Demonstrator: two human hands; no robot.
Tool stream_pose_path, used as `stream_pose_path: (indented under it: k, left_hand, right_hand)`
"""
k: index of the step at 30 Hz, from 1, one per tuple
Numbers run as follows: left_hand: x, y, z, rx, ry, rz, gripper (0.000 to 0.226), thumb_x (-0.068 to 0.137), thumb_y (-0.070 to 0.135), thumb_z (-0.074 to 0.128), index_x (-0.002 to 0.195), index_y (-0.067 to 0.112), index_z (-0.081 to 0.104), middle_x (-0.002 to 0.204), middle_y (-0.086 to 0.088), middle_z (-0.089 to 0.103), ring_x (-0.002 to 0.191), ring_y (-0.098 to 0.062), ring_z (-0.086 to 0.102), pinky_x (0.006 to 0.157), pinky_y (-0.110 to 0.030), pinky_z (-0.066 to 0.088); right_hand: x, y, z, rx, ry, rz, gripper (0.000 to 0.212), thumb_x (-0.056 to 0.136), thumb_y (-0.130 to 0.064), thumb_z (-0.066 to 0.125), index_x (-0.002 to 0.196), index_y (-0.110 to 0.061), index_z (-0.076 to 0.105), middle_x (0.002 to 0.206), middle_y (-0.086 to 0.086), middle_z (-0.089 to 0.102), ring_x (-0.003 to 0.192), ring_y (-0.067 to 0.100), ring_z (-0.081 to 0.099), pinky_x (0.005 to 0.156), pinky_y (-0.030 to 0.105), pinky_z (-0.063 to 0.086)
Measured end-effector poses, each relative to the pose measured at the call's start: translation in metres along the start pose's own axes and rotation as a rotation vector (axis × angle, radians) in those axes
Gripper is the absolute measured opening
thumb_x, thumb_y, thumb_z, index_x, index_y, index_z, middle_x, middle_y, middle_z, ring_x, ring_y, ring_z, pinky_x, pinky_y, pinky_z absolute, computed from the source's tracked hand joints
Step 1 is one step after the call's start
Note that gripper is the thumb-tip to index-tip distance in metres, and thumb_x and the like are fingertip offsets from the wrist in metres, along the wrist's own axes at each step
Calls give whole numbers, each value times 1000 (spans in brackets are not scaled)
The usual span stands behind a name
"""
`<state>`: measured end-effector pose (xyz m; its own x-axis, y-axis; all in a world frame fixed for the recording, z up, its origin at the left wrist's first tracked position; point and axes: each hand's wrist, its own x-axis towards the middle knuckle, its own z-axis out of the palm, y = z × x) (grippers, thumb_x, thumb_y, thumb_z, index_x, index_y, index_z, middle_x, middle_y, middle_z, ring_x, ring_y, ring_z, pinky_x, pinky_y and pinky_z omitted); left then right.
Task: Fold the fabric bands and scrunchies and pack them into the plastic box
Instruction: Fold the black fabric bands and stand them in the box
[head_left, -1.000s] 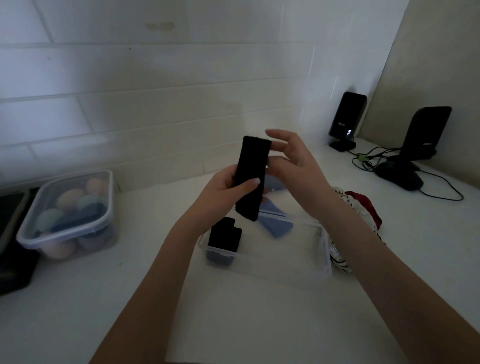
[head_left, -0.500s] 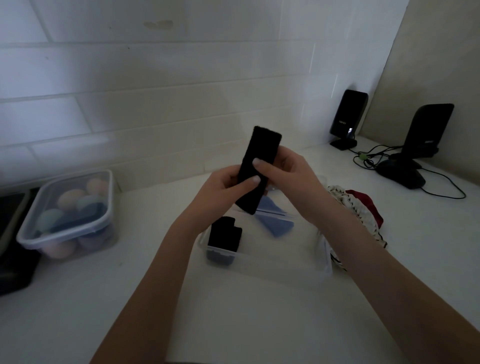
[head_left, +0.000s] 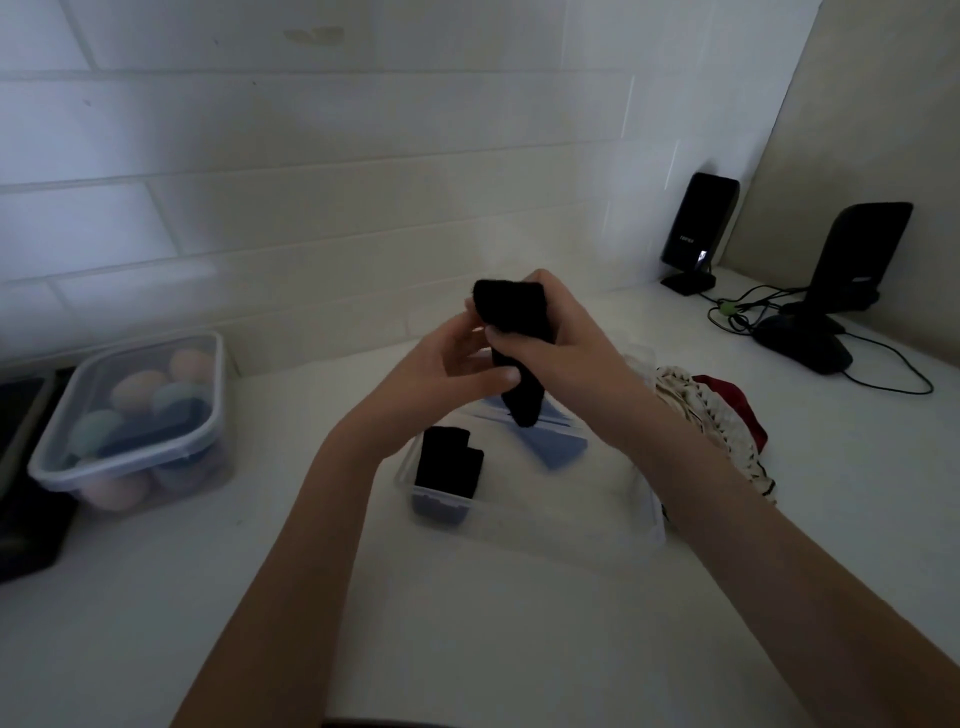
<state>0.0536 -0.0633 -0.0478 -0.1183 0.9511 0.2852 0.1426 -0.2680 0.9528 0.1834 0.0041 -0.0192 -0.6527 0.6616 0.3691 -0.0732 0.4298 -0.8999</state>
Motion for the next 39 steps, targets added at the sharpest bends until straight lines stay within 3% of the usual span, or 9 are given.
stream_pose_path:
  k: [5,9,13,20,23,26,28,33,39]
  left_hand:
    - [6,1,-5,26,359,23,25,87,-9,50,99,9,63,72,12,72,70,-2,66,72,-19,54]
    - [7,4,-30,-179,703,-36,24,89,-1,36,81,13,54,73,-7,56,56,-14,57,53,-27,54]
    - [4,4,-27,-67,682,-45,14,88,0,38,92,10,47,76,-8,61,45,-10,61,42,-22,47]
    - [2,-8,-8,274,591,63,45,85,6,54,122,22,34,82,-3,57,56,-18,59,59,-39,56]
    - [4,-17,-3,460,569,115,43,86,10,54,121,27,37,94,2,55,73,-15,62,63,-36,56]
    - [5,-23,-2,659,575,213,46,82,-1,50,123,19,43,112,-5,52,94,-4,47,75,-5,39]
    - [5,-24,-4,714,600,262,41,82,-4,47,119,13,50,118,-11,49,92,6,39,77,5,29]
    - [6,-27,-6,697,629,255,25,86,-5,48,98,9,66,126,-13,42,98,5,39,81,7,28]
    - [2,-10,-5,527,556,119,32,83,-6,47,78,15,71,120,3,40,106,-6,45,84,1,37]
  right_hand:
    - [1,8,4,-161,113,-68,36,78,-22,73,97,-18,43,99,-3,53,85,13,52,69,21,45]
    - [-1,2,-3,-408,40,-195,17,78,-20,71,79,-21,55,78,-9,58,65,7,54,60,9,38]
    - [-16,3,16,-688,-382,-12,19,82,-34,67,93,-18,65,88,-2,70,55,12,56,59,21,51]
    - [-22,17,47,-1015,-509,231,36,94,-31,52,114,-1,58,108,20,64,98,34,61,69,34,43]
    - [-21,19,53,-1069,-505,242,29,94,-26,51,111,-3,57,111,16,63,103,31,59,71,33,39]
    - [-21,16,56,-1118,-526,227,18,94,-21,50,85,-6,51,110,14,61,97,28,58,65,30,34]
    - [-20,9,54,-1139,-574,220,34,94,-18,48,64,-12,33,92,13,59,78,24,53,51,28,33]
    - [-17,0,51,-1046,-612,250,23,83,-23,62,71,-13,44,64,1,49,61,18,52,57,28,46]
    - [-27,-13,21,-730,-291,77,17,70,-31,71,82,-25,61,87,-4,54,73,11,52,63,27,46]
